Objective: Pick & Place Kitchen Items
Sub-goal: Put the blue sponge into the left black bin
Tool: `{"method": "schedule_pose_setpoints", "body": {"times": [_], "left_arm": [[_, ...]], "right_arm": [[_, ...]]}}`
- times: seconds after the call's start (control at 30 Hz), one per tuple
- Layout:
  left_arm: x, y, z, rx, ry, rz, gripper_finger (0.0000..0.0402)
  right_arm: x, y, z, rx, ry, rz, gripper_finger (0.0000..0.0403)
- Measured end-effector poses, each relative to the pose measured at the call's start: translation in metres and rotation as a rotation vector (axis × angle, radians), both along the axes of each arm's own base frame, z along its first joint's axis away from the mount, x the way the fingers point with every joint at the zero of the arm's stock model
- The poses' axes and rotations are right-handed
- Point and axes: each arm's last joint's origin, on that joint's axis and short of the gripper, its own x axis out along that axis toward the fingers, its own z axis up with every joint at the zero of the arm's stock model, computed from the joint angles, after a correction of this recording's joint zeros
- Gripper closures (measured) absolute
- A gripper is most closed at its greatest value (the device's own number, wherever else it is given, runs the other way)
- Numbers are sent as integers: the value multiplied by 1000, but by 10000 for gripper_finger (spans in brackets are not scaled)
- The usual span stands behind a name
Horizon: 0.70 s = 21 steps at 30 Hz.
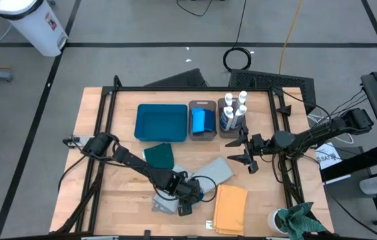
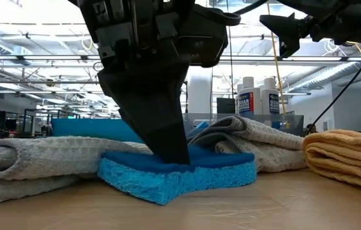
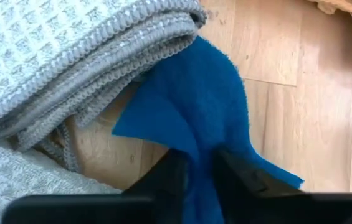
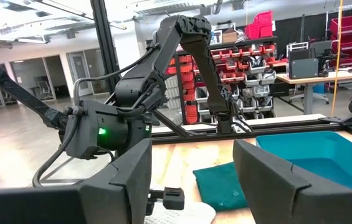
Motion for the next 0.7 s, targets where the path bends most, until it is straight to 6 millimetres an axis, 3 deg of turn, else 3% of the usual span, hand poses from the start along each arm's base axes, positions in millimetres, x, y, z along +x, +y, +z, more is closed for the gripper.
{"method": "schedule_pose_setpoints", "body": {"times": [0.2,0.43,0.7], "left_arm": [[-2,-1,8,-23,-6,-12,392],[-13,-11,38,-24,-80,-50,396],[-20,-8,79,169,-284,26,396]], "right_arm": [[0,0,0,0,0,0,207],[0,0,0,0,0,0,207],[0,0,0,6,3,1,206]]}}
